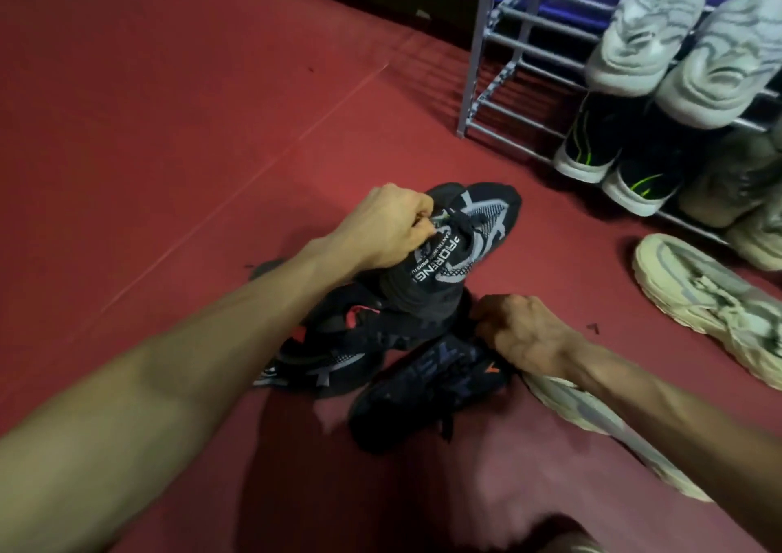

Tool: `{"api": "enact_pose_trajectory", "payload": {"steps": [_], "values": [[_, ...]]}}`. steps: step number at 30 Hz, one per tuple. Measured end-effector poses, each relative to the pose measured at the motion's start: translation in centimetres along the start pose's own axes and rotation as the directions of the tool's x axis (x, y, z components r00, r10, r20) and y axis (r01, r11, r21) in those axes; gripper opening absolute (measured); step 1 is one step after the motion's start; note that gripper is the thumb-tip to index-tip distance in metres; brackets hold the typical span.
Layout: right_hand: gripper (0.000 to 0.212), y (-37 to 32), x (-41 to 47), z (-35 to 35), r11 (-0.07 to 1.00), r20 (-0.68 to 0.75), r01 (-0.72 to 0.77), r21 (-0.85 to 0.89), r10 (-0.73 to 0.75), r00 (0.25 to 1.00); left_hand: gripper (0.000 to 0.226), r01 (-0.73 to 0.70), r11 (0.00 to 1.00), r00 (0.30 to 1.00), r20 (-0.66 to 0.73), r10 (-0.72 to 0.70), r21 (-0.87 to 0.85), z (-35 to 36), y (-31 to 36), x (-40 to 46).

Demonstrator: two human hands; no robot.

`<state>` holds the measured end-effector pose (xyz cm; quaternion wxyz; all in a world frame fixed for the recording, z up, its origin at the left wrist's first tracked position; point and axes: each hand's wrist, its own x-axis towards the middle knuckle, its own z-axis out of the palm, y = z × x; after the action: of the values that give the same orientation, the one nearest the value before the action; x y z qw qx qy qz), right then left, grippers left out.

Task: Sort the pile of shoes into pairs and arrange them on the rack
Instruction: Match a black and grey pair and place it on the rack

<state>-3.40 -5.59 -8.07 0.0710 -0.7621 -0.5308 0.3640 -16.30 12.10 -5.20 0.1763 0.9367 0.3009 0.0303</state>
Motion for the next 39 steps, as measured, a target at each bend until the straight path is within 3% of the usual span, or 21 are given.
{"api": "enact_pose_trajectory", "payload": {"steps": [3,7,13,17,19,22,25,29,33,35,37,39], "values": [[0.034,-0.5,0.6,1.0,0.999,0.051,0.003,-0.05,0.0,0.999,0.02,0.095,0.992,0.981,-0.159,-0.108,-0.085,0.4,-2.0,-0.5],[0.029,-1.3,1.0,1.0,0.994,0.08,0.032,-0.105,-0.023,0.996,0.014,0.169,0.973,0.948,-0.245,-0.204,-0.157,-1.0,-4.1,-2.0],[0.036,-4.0,1.5,2.7,0.99,0.44,-0.024,0.136,-0.039,0.897,0.018,0.169,0.983,0.968,-0.176,-0.179,-0.073,0.6,-6.8,-6.3],[0.057,-6.3,1.7,5.4,0.985,0.509,-0.085,0.151,-0.004,0.861,0.017,0.214,0.973,0.958,-0.177,-0.227,-0.086,3.9,-6.8,-8.6],[0.052,-7.3,1.9,6.6,0.982,0.543,-0.139,0.131,0.046,0.839,0.016,0.259,0.96,0.939,-0.203,-0.276,-0.109,4.8,-6.1,-8.7],[0.034,-8.5,2.0,8.1,0.977,0.508,-0.197,0.085,0.128,0.852,0.016,0.313,0.934,0.919,-0.194,-0.343,-0.171,5.6,-5.6,-9.0],[0.034,-9.2,2.8,8.7,0.961,0.456,-0.264,0.089,0.196,0.868,0.022,0.355,0.91,0.912,-0.136,-0.388,-0.216,5.6,-5.4,-8.9],[0.026,-9.4,3.7,9.8,0.921,0.428,-0.326,0.212,0.212,0.879,0.018,0.382,0.89,0.907,-0.083,-0.413,-0.251,4.8,-4.9,-8.6],[0.017,-9.2,3.4,11.1,0.672,0.346,-0.453,0.586,0.297,0.89,0.021,0.395,0.884,0.9,-0.089,-0.427,-0.251,4.4,-4.6,-8.5],[0.023,-9.7,3.2,11.0,0.553,0.354,-0.483,0.679,0.33,0.875,0.02,0.421,0.861,0.88,-0.102,-0.464,-0.287,4.4,-4.2,-8.5],[0.031,-10.6,3.1,10.6,0.556,0.362,-0.495,0.668,0.338,0.869,0.017,0.423,0.851,0.867,-0.135,-0.48,-0.312,4.3,-4.0,-8.3],[0.035,-11.0,3.0,9.9,0.652,0.258,-0.447,0.612,0.37,0.892,0.011,0.417,0.846,0.858,-0.165,-0.487,-0.332,3.8,-3.9,-7.9]]}}
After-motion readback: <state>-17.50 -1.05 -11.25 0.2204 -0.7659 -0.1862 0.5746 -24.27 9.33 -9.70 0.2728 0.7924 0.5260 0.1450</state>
